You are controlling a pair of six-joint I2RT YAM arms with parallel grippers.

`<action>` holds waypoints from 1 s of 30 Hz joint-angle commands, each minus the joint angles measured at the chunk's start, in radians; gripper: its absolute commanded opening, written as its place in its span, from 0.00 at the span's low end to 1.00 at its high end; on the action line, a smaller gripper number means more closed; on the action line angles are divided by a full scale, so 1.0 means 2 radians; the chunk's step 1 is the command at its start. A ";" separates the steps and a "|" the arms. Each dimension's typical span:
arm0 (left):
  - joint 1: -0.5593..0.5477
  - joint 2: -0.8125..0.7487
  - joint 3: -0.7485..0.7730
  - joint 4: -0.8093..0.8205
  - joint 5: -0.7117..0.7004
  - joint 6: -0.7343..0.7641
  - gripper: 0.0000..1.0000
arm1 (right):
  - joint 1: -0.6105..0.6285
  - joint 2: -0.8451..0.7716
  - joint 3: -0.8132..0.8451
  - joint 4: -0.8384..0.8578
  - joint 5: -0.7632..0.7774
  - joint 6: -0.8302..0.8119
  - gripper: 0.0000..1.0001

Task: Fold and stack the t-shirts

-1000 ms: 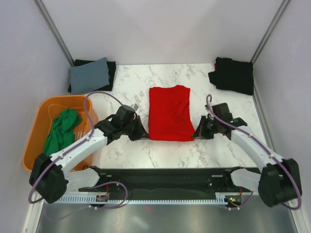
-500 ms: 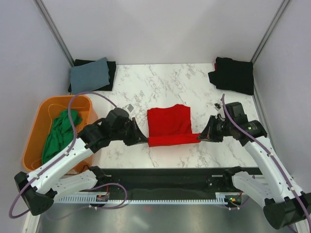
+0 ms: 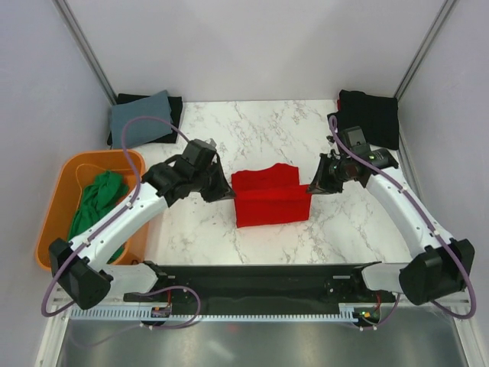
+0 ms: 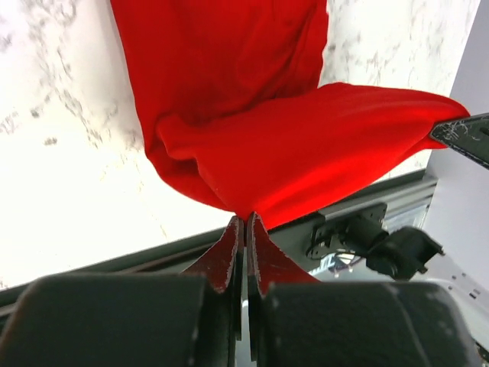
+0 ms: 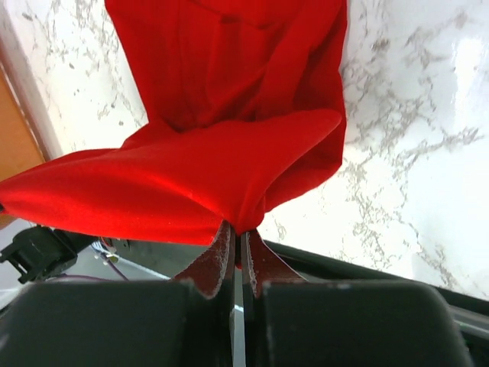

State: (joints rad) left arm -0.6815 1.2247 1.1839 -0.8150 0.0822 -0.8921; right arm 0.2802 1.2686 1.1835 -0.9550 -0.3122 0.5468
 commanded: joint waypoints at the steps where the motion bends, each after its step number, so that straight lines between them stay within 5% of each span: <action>1: 0.029 0.025 0.040 -0.009 0.000 0.050 0.02 | -0.010 0.038 0.042 0.025 0.029 -0.022 0.00; 9: 0.115 0.115 0.069 0.031 0.042 0.099 0.02 | -0.020 0.151 0.109 0.073 0.012 -0.017 0.00; 18: 0.186 0.384 0.224 0.040 0.126 0.163 0.08 | -0.024 0.350 0.265 0.090 0.041 0.000 0.00; 21: 0.193 0.450 0.279 0.026 0.141 0.165 0.25 | -0.024 0.415 0.321 0.087 0.028 0.000 0.32; 22: 0.195 0.459 0.301 0.018 0.144 0.165 0.28 | -0.024 0.438 0.336 0.084 0.023 -0.011 0.59; 23: 0.197 0.466 0.308 0.011 0.145 0.164 0.31 | -0.024 0.444 0.348 0.078 0.022 -0.016 0.67; 27: 0.200 0.431 0.314 0.007 0.137 0.170 0.52 | -0.027 0.401 0.334 0.068 0.054 -0.028 0.78; 30: 0.200 0.406 0.313 0.002 0.122 0.178 0.56 | -0.027 0.333 0.262 0.081 0.069 -0.029 0.78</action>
State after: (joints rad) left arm -0.2810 2.1563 1.7580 -0.7906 0.3214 -0.5945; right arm 0.2314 2.1178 1.7905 -0.7895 -0.2218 0.5114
